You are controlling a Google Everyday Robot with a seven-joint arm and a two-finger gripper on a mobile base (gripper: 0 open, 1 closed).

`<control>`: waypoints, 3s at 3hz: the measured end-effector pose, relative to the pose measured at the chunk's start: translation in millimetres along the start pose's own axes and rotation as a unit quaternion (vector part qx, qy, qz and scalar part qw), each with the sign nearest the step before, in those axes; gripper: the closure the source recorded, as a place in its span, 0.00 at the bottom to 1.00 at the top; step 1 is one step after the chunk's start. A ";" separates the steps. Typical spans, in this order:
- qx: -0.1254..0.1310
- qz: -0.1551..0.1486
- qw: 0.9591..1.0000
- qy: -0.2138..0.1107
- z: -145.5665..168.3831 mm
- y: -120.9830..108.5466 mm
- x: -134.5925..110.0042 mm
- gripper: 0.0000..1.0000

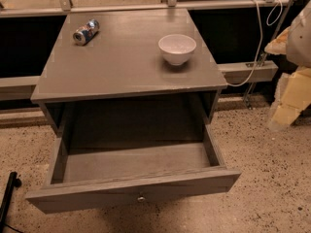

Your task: Close top drawer

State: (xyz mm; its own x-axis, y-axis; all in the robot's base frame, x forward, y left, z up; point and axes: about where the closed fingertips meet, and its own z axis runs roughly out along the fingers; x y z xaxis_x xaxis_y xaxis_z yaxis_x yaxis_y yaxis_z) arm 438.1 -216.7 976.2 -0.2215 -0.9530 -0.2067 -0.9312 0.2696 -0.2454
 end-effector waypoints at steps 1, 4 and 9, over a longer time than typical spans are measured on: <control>0.000 0.000 1.000 0.000 0.0 0.0 0.0 0.00; -0.076 -0.136 0.970 -0.187 90.7 72.5 -72.0 0.00; -0.090 -0.215 0.952 -0.198 238.1 179.4 -45.2 0.56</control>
Offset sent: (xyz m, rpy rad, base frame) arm -0.0081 0.0445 -0.0914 0.3382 0.1005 0.2235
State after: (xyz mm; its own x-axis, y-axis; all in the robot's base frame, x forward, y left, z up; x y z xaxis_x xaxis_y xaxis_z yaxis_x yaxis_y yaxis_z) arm 350.1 -92.3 715.9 0.2852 -0.8338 -0.4726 -0.9534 -0.1961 -0.2294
